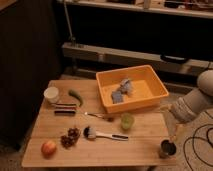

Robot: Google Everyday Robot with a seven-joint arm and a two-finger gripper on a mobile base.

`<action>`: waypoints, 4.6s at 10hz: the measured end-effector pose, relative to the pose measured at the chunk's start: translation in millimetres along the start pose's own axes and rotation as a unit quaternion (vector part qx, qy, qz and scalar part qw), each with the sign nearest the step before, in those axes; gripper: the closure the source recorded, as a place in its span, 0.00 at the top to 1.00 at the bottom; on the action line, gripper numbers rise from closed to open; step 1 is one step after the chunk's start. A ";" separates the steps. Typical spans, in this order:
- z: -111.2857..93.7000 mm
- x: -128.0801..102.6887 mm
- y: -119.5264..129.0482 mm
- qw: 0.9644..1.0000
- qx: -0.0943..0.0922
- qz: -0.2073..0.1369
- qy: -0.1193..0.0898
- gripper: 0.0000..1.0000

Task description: Stack cups on top of each other

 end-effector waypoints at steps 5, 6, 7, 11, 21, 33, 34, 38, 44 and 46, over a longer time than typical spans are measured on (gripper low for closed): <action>10.7 8.5 5.7 1.000 -0.018 0.015 -0.008 0.80; 12.7 9.8 5.6 1.000 -0.019 0.016 -0.009 0.80; 17.4 12.4 5.7 1.000 -0.021 0.016 -0.009 0.80; 31.9 21.0 6.4 0.999 -0.028 0.020 -0.004 0.63; 41.9 35.0 18.8 0.999 -0.039 0.037 -0.005 0.26; 15.8 18.4 20.3 1.000 -0.028 0.010 0.000 0.48; 12.8 20.3 22.7 1.000 -0.027 0.011 0.000 0.48; 11.4 24.7 25.2 0.999 -0.028 0.016 -0.001 0.48; 34.5 45.9 28.2 0.998 -0.043 0.039 -0.003 0.48; 41.0 50.2 27.9 0.998 -0.049 0.043 -0.003 0.48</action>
